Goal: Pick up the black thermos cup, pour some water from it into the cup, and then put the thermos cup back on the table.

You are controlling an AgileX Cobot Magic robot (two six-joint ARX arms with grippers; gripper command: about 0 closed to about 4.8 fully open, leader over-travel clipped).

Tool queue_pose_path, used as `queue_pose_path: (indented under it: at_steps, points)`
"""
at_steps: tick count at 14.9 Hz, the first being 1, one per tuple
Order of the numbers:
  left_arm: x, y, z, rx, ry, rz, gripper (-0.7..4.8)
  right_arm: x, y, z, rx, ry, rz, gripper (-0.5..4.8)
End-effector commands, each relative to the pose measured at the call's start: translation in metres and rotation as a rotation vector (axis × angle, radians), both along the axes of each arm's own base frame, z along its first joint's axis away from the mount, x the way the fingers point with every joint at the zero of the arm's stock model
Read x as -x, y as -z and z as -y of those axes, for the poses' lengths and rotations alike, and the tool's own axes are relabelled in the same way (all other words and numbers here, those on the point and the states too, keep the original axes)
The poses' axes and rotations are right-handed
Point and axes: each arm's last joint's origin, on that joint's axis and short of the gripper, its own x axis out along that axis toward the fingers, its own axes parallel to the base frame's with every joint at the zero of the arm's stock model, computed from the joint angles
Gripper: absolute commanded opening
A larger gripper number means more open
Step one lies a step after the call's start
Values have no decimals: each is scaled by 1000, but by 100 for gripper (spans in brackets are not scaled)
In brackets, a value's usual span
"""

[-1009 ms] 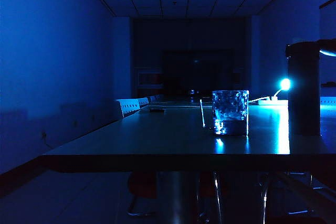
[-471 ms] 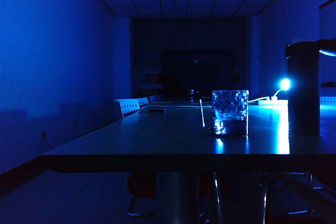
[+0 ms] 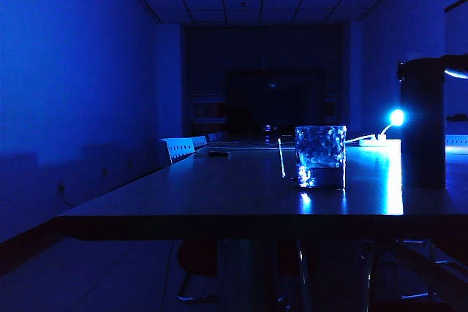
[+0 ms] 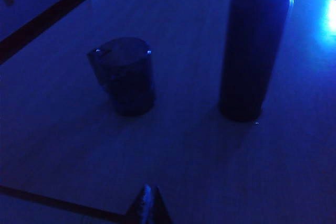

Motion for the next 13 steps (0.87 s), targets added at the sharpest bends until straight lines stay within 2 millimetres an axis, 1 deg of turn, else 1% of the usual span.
queue_pose_path:
  at_steps: [1, 9, 10, 11, 13]
  points:
    - [0, -2, 0, -4, -3, 20, -5, 1, -4, 0, 1, -3, 26, -5]
    - [0, -1, 0, -4, 4, 11, -5, 0, -4, 0, 2, 0, 36, -5]
    - [0, -1, 0, -4, 4, 11, -5, 4, -5, 0, 3, 4, 58, -5]
    - [0, -1, 0, -4, 4, 11, -5, 7, -3, 1, 9, 33, 124, -5]
    - [0, -1, 0, -4, 4, 11, -5, 18, 16, 5, 26, 162, 265, -5]
